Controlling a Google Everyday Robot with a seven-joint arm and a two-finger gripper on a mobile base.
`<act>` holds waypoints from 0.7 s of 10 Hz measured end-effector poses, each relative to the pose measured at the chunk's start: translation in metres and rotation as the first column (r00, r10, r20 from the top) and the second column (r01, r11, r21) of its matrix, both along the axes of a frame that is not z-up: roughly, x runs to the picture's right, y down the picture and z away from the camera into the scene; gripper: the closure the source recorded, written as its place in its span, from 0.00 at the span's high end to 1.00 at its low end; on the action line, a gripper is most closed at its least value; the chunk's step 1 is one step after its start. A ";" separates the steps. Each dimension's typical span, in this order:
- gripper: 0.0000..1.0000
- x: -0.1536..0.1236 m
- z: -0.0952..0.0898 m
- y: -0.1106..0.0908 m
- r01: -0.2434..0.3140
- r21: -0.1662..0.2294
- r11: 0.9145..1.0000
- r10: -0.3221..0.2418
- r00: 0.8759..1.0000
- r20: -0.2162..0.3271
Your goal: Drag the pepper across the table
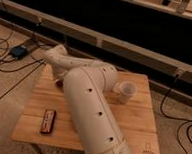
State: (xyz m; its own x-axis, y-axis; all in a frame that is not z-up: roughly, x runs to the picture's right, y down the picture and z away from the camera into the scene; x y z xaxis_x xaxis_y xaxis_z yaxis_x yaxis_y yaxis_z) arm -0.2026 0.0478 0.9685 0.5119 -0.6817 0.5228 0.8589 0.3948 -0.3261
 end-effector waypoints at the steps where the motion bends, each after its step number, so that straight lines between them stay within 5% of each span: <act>1: 0.80 0.000 0.002 -0.003 -0.036 0.013 0.999 0.037 0.999 -0.019; 3: 0.71 0.001 0.005 0.001 -0.084 0.019 0.996 0.085 0.995 -0.055; 7: 0.28 0.003 0.004 0.017 -0.106 -0.008 0.994 0.105 0.992 -0.073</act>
State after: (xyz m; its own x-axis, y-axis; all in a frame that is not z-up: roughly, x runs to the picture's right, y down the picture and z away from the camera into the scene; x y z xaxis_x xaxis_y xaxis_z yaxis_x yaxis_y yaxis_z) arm -0.1995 0.0645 0.9728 0.6175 -0.6155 0.4897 0.7865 0.4779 -0.3911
